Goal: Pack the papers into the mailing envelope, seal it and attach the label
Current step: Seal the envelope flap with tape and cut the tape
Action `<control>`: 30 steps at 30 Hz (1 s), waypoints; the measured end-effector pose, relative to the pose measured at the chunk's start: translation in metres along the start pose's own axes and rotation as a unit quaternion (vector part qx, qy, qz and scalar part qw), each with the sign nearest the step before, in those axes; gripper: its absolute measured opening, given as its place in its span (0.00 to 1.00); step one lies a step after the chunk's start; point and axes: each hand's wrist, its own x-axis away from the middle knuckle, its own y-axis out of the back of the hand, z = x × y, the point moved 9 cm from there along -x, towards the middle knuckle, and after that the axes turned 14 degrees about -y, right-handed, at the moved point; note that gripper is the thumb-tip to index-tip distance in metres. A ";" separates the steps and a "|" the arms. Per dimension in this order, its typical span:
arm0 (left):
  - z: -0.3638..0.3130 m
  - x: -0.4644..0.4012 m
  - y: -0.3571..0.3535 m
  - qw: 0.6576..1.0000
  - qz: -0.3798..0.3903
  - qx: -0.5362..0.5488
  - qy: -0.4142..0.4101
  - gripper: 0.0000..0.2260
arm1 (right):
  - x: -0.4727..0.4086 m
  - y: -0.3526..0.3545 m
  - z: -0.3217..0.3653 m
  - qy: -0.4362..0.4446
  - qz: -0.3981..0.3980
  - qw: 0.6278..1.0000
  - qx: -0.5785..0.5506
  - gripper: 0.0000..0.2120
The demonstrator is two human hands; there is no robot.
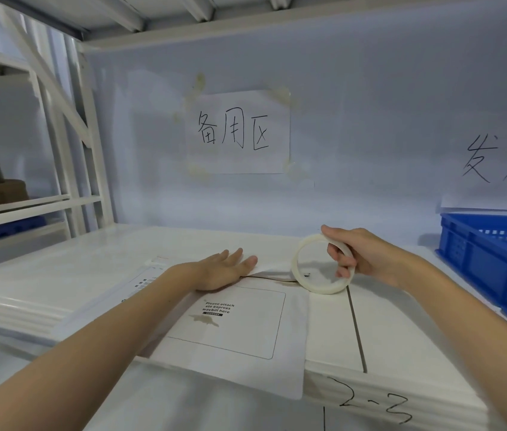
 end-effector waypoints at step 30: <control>-0.079 -0.017 -0.014 0.991 -0.040 0.103 -0.082 0.30 | 0.009 0.023 0.009 0.013 -0.035 0.999 0.024 0.17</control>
